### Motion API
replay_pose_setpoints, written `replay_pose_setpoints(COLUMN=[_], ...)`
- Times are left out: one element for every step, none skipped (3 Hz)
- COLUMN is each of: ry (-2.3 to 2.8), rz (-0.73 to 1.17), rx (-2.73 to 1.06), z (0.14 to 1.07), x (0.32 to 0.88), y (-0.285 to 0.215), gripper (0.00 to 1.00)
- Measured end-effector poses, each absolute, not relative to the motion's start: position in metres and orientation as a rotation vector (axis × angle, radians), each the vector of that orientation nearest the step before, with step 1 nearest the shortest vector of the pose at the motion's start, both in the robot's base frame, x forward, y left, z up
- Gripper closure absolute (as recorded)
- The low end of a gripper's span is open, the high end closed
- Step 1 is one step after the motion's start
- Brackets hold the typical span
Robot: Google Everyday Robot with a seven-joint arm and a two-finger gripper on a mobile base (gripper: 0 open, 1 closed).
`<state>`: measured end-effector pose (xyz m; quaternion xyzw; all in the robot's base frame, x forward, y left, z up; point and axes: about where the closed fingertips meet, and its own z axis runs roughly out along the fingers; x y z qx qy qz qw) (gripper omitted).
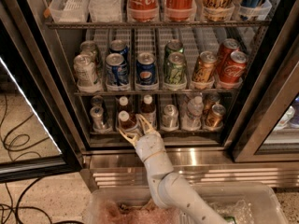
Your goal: Pick blue plastic bottle from bottom shelf of fridge
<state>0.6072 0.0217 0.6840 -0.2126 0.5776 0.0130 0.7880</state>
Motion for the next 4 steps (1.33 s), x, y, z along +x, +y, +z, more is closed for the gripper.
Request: replay_pose_setpoints(ry=[1.374, 1.374, 1.369, 1.454], rz=[0.206, 0.206, 0.272, 0.401], rx=[-0.541, -0.541, -0.607, -0.678], z=[0.638, 0.638, 0.643, 0.634], x=[0.609, 0.609, 0.603, 0.589], y=[0.009, 0.009, 0.015, -0.005], gripper=[1.00, 1.00, 1.00, 1.00])
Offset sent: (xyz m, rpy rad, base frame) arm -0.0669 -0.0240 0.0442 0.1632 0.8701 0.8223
